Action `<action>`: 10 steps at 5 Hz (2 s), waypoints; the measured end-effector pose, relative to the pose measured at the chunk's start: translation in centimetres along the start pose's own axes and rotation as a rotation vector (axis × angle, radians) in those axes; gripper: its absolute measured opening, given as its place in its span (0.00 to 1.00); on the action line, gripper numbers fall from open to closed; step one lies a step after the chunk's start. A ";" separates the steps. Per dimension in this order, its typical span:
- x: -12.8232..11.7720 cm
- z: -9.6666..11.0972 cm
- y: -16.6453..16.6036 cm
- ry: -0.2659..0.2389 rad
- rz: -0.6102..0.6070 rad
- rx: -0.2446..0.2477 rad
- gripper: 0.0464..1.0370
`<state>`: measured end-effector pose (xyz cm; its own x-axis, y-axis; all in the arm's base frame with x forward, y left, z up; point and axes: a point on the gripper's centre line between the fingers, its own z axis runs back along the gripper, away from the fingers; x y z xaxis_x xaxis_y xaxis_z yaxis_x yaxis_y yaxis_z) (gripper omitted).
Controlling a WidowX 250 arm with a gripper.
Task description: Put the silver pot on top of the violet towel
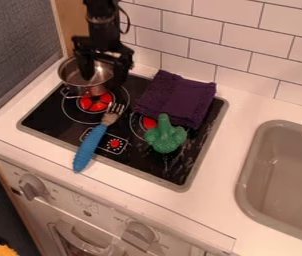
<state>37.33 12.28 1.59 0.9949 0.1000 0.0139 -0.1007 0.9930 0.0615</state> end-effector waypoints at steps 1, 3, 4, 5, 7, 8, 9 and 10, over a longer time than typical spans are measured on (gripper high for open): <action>0.5 -1.2 -0.1 0.010 -0.002 -0.007 0.63; -0.8 -0.2 -0.9 0.004 -0.051 -0.009 0.13; -0.7 3.7 -0.9 -0.066 -0.035 0.002 0.04; -0.5 6.3 -2.9 -0.100 -0.038 0.043 0.03; 0.6 8.9 -13.7 -0.154 -0.241 0.065 0.03; 0.3 7.7 -16.3 -0.132 -0.288 0.084 0.03; 0.1 6.9 -16.8 -0.105 -0.284 0.093 0.06; -0.1 6.7 -16.7 -0.094 -0.266 0.090 0.25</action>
<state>38.91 -4.76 7.23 0.9818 -0.1733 0.0779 0.1588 0.9736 0.1639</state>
